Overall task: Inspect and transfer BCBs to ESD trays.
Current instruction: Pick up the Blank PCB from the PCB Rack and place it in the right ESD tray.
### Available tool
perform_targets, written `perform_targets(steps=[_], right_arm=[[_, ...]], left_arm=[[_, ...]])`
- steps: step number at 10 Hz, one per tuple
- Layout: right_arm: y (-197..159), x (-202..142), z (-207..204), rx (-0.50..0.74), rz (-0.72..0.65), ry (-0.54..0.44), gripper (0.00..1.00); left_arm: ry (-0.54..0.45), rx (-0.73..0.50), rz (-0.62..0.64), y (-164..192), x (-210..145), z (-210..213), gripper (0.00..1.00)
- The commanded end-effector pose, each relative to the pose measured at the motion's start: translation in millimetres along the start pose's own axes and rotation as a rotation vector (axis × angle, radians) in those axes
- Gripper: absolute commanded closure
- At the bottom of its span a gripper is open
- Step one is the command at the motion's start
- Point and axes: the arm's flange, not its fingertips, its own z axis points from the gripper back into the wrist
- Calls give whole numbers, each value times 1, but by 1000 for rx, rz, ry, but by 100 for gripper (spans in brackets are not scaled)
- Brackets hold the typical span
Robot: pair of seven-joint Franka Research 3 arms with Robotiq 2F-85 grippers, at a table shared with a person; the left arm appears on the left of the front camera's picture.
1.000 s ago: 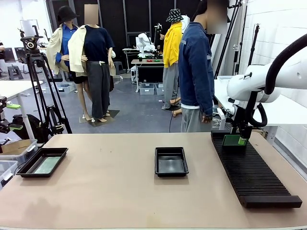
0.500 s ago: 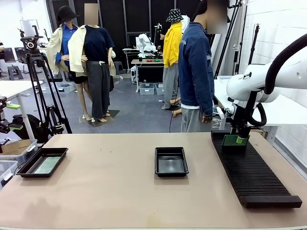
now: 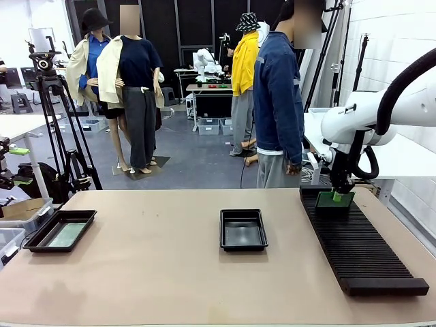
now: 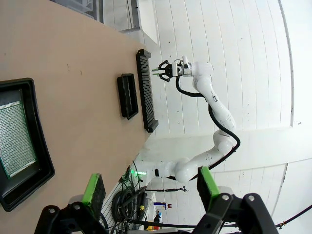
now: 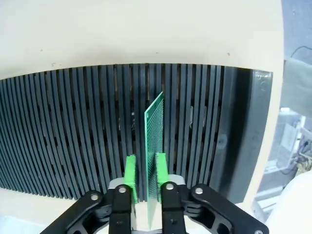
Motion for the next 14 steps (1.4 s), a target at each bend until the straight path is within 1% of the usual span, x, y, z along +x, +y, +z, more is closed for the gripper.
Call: perform_targets(steps=[1,10,14], right_arm=[[1,3,2,-13,-18,45,100],[-1,1,2,7,-27,47,100],[0,3,40,27,-60,51,100]], left_arm=[[-7,9,3,-1,1,1,0],[-7,9,3,-1,1,1,0],[-7,9,3,-1,1,1,0]])
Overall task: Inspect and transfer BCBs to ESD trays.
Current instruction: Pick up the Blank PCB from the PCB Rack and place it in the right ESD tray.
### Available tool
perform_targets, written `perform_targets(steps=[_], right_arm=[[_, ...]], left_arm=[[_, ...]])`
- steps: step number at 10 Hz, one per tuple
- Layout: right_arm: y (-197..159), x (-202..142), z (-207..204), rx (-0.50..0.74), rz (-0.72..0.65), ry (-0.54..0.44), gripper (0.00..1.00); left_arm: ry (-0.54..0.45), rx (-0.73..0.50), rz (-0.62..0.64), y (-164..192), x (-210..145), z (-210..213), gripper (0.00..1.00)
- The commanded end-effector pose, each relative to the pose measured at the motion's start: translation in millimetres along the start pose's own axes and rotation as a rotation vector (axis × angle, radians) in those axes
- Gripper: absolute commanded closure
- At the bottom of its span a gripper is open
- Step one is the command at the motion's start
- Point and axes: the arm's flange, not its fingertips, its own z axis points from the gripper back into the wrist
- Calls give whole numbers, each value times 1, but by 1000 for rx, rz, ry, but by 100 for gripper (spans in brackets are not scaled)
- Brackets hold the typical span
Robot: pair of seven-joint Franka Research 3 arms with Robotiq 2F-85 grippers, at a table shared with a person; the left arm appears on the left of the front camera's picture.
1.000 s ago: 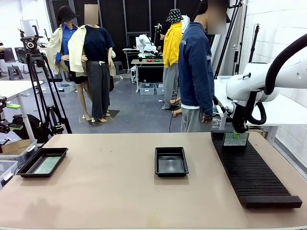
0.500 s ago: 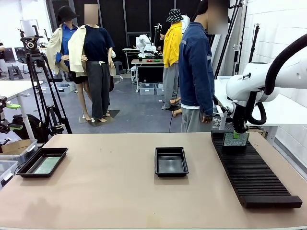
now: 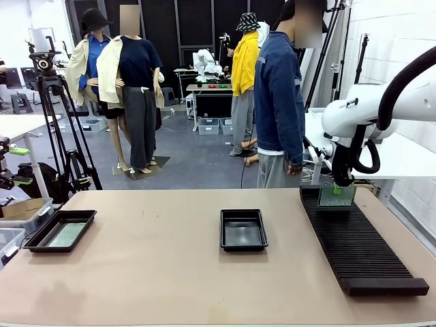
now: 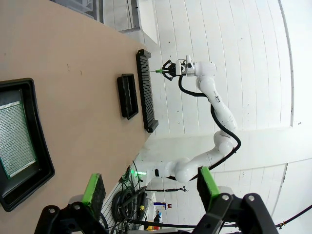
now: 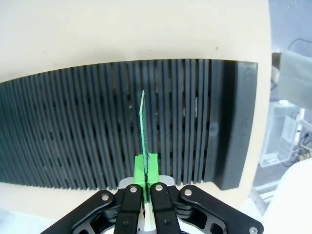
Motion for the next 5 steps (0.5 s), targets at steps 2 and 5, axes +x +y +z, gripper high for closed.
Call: perform_targets(steps=[2,5], right_arm=[[6,4,27,46,-64,31,100],[31,11,42,84,-165,-14,100]], left_arm=[[-7,9,3,-2,1,1,0],[-7,9,3,-2,1,1,0]])
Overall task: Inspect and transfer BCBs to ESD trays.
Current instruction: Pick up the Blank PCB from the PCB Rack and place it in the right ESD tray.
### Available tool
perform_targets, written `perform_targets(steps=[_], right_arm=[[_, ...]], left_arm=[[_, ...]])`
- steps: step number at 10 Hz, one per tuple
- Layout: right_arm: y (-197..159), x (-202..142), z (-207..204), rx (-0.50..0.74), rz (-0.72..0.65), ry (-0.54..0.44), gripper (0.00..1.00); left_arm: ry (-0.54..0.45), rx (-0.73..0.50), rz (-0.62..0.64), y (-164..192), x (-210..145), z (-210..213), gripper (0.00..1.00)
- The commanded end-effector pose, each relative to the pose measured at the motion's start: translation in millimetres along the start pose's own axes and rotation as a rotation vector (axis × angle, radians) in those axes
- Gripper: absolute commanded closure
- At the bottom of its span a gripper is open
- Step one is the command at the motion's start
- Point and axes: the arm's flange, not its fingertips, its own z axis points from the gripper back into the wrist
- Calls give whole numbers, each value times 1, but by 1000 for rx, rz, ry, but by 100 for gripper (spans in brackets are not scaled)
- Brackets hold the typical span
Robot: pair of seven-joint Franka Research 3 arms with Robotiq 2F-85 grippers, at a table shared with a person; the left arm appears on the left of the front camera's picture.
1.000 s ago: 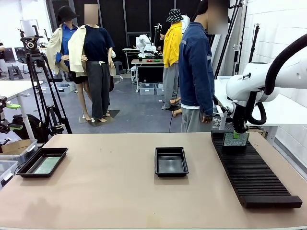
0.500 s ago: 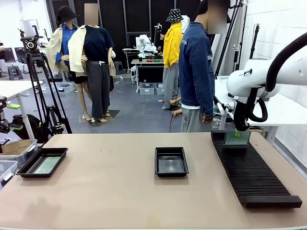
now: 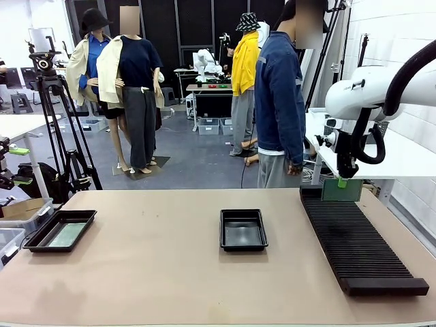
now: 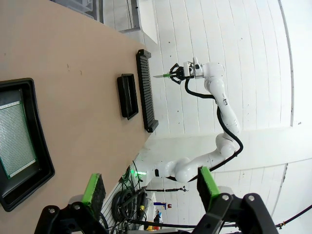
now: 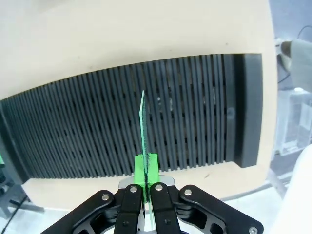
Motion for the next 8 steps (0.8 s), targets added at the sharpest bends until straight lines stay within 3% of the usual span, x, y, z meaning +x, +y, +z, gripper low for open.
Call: perform_targets(steps=[1,6,8], right_arm=[[18,3,6,20,-67,-35,100],[53,11,27,51,-223,-88,100],[56,24,37,171,-407,-115,100]], left_arm=[[-7,9,3,-2,1,1,0],[-7,9,3,-2,1,1,0],[-7,9,3,-2,1,1,0]])
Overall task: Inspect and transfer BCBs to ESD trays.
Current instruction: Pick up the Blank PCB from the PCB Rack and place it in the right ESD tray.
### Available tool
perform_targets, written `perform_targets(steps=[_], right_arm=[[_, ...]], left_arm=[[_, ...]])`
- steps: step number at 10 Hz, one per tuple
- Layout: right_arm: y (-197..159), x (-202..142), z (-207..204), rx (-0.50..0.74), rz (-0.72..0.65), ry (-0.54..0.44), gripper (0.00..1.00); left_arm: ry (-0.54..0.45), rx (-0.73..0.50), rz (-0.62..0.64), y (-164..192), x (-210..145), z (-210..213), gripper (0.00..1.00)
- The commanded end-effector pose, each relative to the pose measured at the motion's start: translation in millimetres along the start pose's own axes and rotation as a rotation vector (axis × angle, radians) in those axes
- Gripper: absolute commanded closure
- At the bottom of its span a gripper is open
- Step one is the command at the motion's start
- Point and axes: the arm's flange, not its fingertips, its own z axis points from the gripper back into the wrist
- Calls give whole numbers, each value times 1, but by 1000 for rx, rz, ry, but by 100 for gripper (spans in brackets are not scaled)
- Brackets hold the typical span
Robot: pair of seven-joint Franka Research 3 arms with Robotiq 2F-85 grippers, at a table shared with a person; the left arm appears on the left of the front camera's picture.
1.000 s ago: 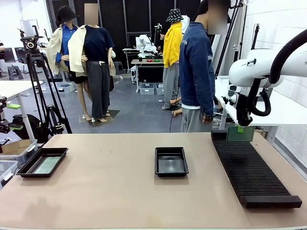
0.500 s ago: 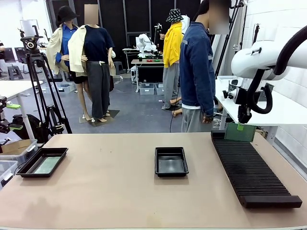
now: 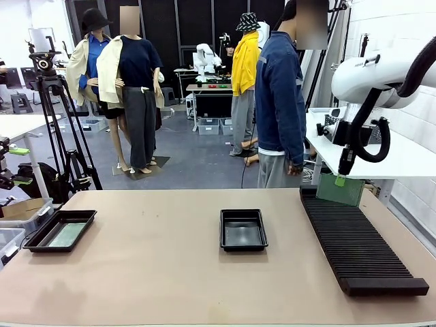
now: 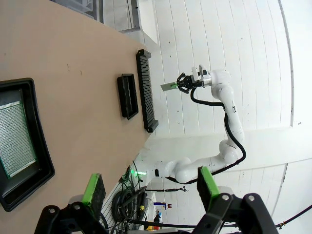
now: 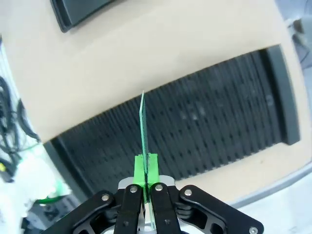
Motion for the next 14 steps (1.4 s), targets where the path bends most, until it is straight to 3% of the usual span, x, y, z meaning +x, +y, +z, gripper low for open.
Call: perform_targets(steps=[1,4,8,11,14], right_arm=[[12,19,8,80,-253,-34,100],[41,44,4,131,-655,-132,100],[77,79,-6,37,-1063,-211,100],[107,104,-15,-17,-1282,-260,100],[119,119,-27,24,-1357,-279,100]], left_arm=[[-7,9,3,-2,1,1,0],[-7,9,3,-2,1,1,0],[-7,9,3,-2,1,1,0],[-7,9,3,-2,1,1,0],[-7,9,3,-2,1,1,0]])
